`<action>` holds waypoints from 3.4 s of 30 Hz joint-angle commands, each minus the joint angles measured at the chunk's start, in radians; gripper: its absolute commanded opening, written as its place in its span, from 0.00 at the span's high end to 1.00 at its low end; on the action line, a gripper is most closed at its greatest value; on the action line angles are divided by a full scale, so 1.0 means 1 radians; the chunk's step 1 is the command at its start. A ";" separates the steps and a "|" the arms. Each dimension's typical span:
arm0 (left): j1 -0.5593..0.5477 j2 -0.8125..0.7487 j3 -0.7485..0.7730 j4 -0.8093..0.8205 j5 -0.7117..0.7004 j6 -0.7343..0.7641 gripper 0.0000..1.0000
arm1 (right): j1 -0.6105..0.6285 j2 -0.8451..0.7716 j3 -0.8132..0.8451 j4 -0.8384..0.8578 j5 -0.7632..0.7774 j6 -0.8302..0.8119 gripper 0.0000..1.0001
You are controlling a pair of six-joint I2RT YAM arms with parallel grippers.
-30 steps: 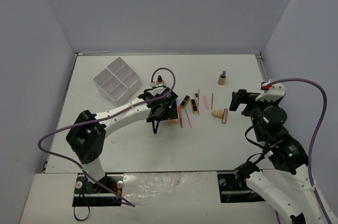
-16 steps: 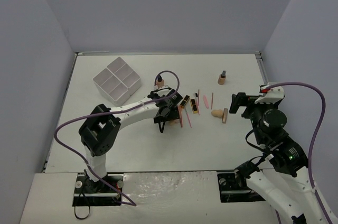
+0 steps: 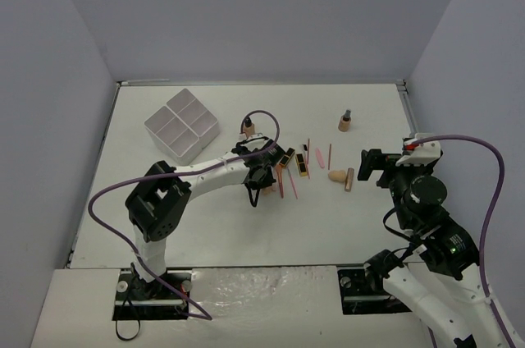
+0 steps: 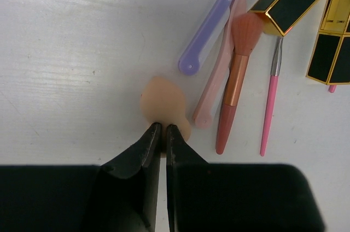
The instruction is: Organize the makeup
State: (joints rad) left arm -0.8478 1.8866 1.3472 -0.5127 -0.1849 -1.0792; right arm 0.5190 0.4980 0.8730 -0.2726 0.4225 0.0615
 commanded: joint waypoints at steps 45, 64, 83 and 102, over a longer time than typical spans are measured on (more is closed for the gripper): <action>0.755 -0.014 0.543 0.053 0.443 1.519 1.00 | 0.013 0.258 0.081 0.082 -0.078 -0.082 0.00; 0.780 0.093 0.548 0.054 0.469 1.537 0.75 | 0.014 0.300 0.077 0.082 -0.039 -0.089 0.00; 0.780 0.078 0.560 0.103 0.421 1.523 0.44 | 0.013 0.303 0.087 0.070 -0.053 -0.032 0.00; 0.780 -0.002 0.462 0.217 0.313 1.351 0.54 | 0.013 0.375 0.101 0.032 -0.056 0.116 0.00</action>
State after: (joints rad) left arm -0.0761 1.9011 1.7823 -0.3591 0.1601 0.3197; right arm 0.5255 0.8582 0.9298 -0.2749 0.3767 0.1571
